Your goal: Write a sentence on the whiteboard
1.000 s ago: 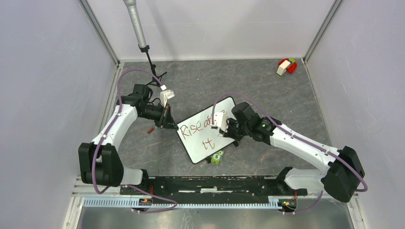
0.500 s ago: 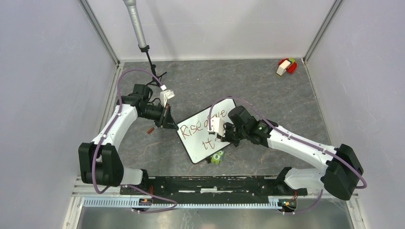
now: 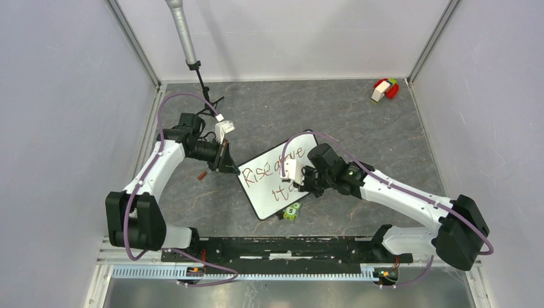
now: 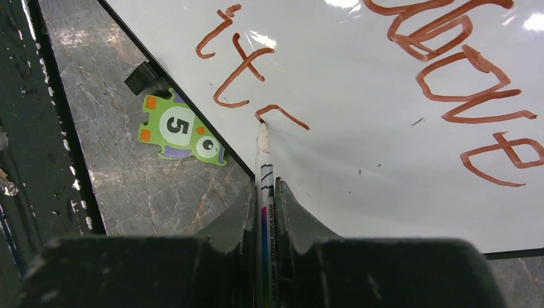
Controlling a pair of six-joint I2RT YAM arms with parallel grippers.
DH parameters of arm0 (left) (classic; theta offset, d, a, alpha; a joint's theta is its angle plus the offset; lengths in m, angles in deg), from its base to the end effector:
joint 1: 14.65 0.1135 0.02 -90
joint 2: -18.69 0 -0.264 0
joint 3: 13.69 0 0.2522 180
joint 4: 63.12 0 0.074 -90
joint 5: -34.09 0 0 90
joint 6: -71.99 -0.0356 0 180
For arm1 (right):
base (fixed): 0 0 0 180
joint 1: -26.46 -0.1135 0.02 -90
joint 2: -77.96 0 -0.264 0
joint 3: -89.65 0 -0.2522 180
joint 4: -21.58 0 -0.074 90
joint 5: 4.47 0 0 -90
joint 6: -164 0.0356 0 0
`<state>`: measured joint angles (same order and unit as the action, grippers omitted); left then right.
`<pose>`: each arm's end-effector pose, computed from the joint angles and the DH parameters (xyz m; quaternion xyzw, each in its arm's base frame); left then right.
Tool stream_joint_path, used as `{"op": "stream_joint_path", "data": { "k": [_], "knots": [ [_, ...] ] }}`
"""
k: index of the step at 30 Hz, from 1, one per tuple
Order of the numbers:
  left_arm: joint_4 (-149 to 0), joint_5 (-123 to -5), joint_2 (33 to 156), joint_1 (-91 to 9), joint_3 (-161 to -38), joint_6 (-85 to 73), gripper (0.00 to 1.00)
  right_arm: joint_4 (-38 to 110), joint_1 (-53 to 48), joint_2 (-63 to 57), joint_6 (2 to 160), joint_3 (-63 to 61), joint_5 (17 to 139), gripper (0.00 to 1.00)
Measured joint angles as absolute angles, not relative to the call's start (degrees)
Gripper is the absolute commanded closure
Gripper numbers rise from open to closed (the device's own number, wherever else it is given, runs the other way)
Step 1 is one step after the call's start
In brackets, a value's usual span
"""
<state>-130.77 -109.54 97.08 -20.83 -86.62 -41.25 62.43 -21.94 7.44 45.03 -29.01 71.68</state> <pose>0.2410 -0.0549 0.2571 0.2882 0.8370 -0.4218 0.1958 0.1601 0.1931 0.2390 -0.6153 0.7025 0.1689 0.3153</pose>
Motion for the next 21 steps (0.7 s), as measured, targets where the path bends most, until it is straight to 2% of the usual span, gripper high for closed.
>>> {"op": "stream_joint_path", "data": {
  "k": [21],
  "knots": [
    [-130.7, -109.6, 97.1, -20.8, -86.6, -41.3, 0.97, 63.5, -19.6, 7.4, 44.1, -25.3, 74.2, 1.00]
  ]
}}
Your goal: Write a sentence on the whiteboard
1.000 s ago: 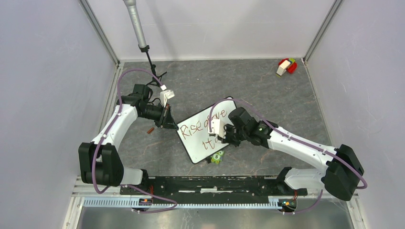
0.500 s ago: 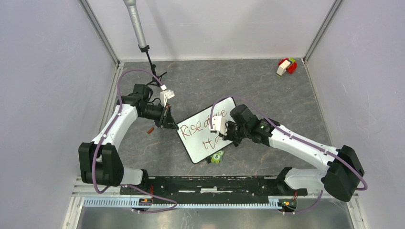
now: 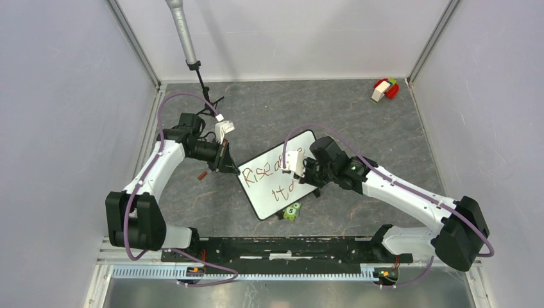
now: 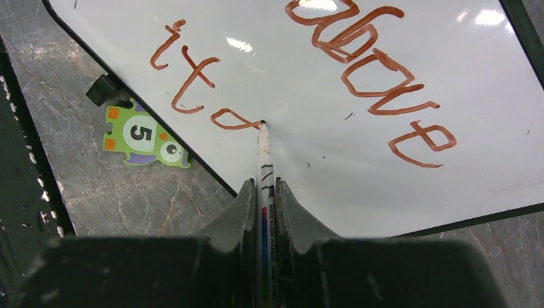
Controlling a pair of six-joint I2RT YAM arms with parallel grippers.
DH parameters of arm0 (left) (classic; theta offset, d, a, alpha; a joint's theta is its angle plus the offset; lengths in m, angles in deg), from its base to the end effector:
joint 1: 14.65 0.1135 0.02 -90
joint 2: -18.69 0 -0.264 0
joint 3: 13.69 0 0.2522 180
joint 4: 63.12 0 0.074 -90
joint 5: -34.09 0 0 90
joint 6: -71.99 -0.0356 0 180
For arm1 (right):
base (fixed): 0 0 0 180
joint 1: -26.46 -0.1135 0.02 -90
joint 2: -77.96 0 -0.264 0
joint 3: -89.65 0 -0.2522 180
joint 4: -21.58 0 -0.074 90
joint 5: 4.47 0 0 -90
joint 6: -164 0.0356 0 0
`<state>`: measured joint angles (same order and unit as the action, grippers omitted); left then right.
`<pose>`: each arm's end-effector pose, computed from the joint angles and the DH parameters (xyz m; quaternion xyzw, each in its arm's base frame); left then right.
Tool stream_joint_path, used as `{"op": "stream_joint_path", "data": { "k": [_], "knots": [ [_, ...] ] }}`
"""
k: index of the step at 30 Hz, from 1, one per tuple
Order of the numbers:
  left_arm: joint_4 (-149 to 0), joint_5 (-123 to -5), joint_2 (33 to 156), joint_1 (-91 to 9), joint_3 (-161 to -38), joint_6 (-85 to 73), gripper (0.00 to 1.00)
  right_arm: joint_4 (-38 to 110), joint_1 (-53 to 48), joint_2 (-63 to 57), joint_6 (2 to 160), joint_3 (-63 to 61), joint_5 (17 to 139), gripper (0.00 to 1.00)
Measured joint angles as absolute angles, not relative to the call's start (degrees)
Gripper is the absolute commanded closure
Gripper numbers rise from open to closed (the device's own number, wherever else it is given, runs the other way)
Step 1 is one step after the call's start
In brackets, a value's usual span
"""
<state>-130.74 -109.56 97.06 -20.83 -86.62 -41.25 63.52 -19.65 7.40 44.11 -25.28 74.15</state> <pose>0.2410 -0.0549 0.2572 0.2884 0.8368 -0.4219 0.1962 0.1730 0.1900 0.2581 -0.5992 0.7085 0.1424 0.3446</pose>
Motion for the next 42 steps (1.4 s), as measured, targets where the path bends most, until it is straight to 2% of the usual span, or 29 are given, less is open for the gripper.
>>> {"op": "stream_joint_path", "data": {
  "k": [22, 42],
  "knots": [
    [-130.7, -109.6, 97.1, -20.8, -86.6, -41.3, 0.98, 63.8, -19.6, 8.7, 44.0, -29.1, 72.1, 1.00],
    [-130.7, -109.6, 97.1, -20.8, -86.6, -41.3, 0.97, 65.2, -19.5, 8.6, 43.4, -23.1, 77.9, 1.00]
  ]
}}
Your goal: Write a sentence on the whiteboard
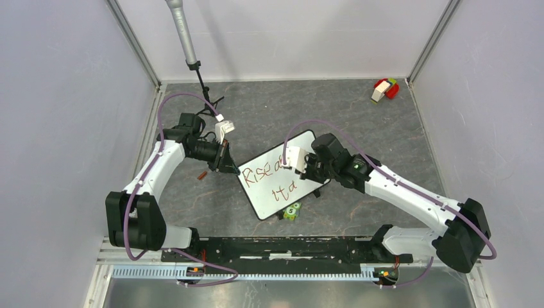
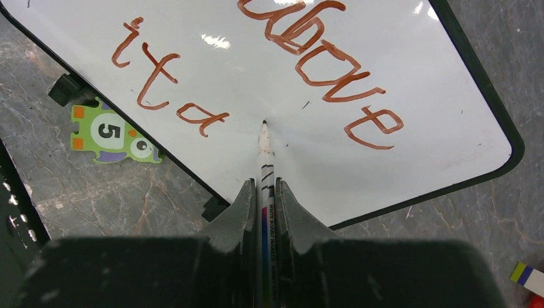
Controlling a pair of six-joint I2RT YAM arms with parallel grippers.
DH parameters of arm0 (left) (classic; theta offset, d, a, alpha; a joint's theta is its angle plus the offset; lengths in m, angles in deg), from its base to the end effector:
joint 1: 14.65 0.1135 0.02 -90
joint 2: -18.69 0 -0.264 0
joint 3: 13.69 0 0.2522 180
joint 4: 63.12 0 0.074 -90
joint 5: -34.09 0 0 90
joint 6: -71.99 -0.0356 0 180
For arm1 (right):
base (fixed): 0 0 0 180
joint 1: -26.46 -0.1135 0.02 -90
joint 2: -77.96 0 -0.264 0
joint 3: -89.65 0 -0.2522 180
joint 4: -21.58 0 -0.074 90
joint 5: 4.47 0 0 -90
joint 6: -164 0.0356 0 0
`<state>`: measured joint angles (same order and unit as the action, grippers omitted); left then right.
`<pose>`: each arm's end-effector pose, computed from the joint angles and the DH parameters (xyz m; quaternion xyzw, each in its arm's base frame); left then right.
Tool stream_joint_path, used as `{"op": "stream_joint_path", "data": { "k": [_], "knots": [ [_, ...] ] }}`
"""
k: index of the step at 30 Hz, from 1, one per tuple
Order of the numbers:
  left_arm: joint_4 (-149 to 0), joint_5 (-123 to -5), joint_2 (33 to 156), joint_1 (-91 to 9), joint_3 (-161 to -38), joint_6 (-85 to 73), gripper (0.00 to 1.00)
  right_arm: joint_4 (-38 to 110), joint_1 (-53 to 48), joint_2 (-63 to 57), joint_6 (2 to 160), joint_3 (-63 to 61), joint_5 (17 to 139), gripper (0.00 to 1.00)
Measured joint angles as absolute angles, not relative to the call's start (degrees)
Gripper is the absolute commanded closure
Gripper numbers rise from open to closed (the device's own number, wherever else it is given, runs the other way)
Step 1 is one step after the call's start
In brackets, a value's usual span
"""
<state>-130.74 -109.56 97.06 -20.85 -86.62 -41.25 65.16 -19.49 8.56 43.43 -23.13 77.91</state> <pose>0.2410 -0.0550 0.2572 0.2886 0.8368 -0.4219 0.1961 0.1742 0.1868 0.2727 -0.5920 0.7103 0.1113 0.3641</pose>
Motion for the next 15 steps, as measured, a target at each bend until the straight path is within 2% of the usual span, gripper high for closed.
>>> {"op": "stream_joint_path", "data": {
  "k": [15],
  "knots": [
    [-130.7, -109.6, 97.1, -20.8, -86.6, -41.3, 0.98, 64.4, -19.5, 9.1, 43.3, -27.7, 76.7, 1.00]
  ]
}}
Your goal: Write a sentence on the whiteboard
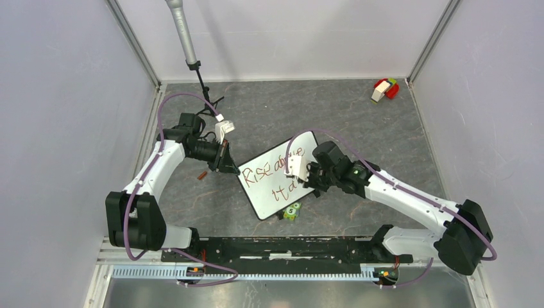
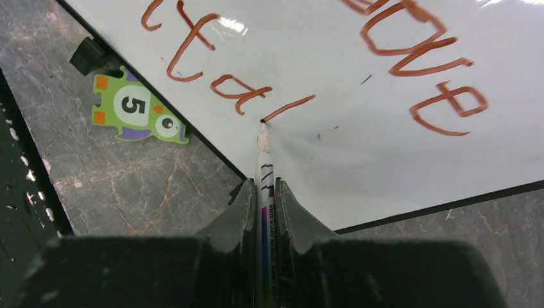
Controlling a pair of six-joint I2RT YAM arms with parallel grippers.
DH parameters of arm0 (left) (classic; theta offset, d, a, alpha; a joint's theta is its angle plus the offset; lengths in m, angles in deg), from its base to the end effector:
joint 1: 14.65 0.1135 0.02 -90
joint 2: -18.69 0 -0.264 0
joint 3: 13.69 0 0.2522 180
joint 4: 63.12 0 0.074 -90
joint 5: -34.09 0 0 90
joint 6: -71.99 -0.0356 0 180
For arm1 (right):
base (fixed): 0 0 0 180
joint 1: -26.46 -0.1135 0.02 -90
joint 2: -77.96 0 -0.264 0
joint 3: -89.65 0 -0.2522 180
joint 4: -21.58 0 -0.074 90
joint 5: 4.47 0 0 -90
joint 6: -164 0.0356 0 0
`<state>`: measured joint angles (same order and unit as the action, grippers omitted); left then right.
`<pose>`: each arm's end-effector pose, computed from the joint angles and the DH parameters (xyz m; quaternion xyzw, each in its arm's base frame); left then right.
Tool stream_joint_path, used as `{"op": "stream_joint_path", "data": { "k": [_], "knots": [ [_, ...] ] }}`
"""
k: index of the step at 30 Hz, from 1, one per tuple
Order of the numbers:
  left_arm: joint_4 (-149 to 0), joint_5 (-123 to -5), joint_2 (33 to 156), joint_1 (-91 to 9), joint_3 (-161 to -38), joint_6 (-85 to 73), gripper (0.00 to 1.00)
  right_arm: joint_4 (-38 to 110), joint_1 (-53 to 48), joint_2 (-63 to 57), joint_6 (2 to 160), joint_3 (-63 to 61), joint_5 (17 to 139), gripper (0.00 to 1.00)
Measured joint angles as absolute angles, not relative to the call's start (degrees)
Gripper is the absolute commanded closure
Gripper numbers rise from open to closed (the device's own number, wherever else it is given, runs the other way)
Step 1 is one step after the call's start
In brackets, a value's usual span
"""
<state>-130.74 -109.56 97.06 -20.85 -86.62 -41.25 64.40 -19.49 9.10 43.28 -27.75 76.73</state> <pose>0.2410 -0.0550 0.2572 0.2886 0.8368 -0.4219 0.1961 0.1678 0.1813 0.2497 -0.6005 0.7161 0.1174 0.3359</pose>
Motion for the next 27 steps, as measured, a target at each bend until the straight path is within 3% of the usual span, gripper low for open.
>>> {"op": "stream_joint_path", "data": {
  "k": [10, 27],
  "knots": [
    [-130.7, -109.6, 97.1, -20.8, -86.6, -41.3, 0.97, 65.4, -19.5, 10.0, 43.1, -29.5, 76.2, 1.00],
    [-130.7, -109.6, 97.1, -20.8, -86.6, -41.3, 0.98, 66.8, -19.5, 9.1, 41.5, -22.3, 80.7, 1.00]
  ]
}}
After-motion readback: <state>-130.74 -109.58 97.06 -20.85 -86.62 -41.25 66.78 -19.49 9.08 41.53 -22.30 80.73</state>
